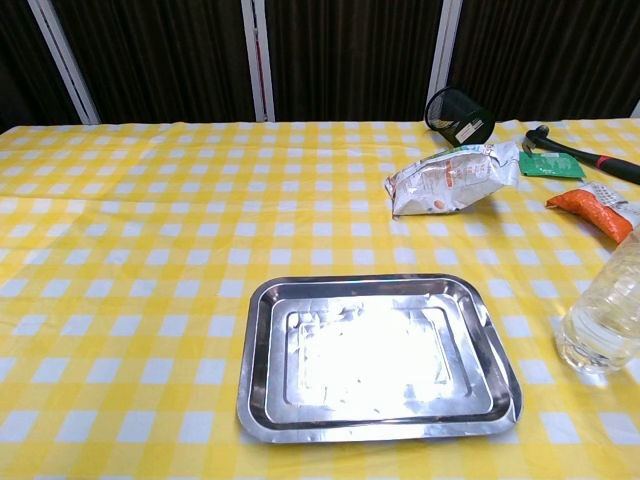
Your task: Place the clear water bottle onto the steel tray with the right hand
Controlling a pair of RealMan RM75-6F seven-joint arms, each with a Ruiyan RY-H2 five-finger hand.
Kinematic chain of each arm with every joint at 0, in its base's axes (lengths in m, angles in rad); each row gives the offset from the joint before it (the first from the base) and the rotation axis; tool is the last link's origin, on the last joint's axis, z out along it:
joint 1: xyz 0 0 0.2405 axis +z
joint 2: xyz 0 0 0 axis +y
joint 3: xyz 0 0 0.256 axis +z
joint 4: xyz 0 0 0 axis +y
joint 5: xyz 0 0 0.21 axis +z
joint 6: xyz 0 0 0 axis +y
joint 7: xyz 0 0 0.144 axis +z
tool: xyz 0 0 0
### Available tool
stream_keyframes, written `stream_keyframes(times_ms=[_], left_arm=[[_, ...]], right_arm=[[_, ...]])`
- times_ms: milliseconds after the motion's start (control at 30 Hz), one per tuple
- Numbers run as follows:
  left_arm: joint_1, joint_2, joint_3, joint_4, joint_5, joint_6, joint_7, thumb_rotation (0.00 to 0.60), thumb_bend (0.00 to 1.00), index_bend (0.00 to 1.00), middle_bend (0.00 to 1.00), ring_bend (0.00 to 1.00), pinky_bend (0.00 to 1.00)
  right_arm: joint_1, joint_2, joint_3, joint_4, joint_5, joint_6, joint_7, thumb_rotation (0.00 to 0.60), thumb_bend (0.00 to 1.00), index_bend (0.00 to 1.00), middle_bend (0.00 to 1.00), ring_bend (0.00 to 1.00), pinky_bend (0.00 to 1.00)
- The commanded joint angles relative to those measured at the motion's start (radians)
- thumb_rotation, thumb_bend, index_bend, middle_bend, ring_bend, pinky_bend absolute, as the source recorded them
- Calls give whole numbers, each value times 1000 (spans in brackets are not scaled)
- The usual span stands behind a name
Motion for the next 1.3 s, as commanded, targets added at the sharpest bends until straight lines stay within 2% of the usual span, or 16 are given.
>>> stream_keyframes(times_ms=[33, 467, 600, 767, 967, 1133, 1300], left_arm=[[7, 3, 7, -5, 18, 17, -4, 600, 203, 196, 0, 0, 0], [17, 7, 9, -3, 18, 28, -14, 600, 174, 195, 0, 0, 0], [17, 8, 9, -5, 19, 28, -10, 600, 174, 195, 0, 0, 0], [18, 8, 10, -6, 19, 29, -9, 600, 174, 195, 0, 0, 0], [19, 9, 9, -7, 17, 30, -9, 600, 174, 195, 0, 0, 0], [18, 8, 9, -7, 16, 26, -4, 600, 174, 195, 0, 0, 0], [17, 6, 8, -8, 15, 24, 1, 600, 174, 195, 0, 0, 0]], right_arm=[[3, 4, -1, -4, 1, -9, 14, 600, 127, 173, 79, 0, 0], [11, -8, 12, 10, 12, -16, 64, 600, 126, 173, 79, 0, 0], [12, -12, 11, 9, 5, -20, 116, 600, 125, 173, 79, 0, 0], [30, 19, -14, -15, -11, -95, 323, 600, 126, 173, 79, 0, 0], [72, 50, -38, 13, -7, -225, 536, 600, 127, 173, 79, 0, 0], [110, 48, -56, 75, -29, -314, 757, 600, 126, 172, 77, 0, 0], [143, 20, -80, 156, -86, -357, 957, 600, 126, 172, 77, 0, 0]])
